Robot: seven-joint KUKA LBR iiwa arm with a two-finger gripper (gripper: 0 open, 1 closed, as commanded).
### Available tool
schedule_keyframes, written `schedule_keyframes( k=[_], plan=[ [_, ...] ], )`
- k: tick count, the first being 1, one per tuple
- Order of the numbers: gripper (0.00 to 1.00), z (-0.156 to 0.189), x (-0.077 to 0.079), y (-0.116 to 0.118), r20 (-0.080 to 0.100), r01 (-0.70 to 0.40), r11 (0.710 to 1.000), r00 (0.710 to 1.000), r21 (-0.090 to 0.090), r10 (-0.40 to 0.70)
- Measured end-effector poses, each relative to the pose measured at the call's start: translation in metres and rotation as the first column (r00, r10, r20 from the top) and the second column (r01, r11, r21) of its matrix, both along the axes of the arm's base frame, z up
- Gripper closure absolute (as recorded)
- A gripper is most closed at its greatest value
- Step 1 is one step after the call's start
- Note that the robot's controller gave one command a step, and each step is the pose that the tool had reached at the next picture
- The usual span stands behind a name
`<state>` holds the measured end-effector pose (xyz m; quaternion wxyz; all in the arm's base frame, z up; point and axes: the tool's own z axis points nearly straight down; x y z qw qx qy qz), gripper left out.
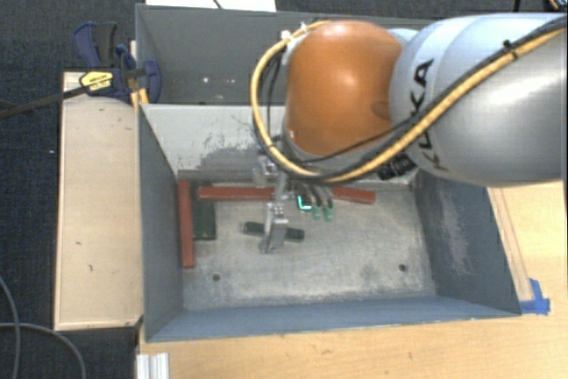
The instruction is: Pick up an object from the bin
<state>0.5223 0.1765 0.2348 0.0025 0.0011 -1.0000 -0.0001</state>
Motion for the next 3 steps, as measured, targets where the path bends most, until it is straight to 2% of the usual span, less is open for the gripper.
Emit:
schedule_keyframes(
  k=[1,2,3],
  plan=[
    [0.0,-0.169,0.029,-0.004,-0.001,-0.1,0.995,0.995,-0.001,0.1],
    [0.0,-0.163,0.06,-0.055,0.01,-0.52,0.854,0.854,-0.003,0.52],
    [1.0,-0.163,0.059,-0.052,0.009,-0.516,0.857,0.857,0.0,0.516]
  ],
)
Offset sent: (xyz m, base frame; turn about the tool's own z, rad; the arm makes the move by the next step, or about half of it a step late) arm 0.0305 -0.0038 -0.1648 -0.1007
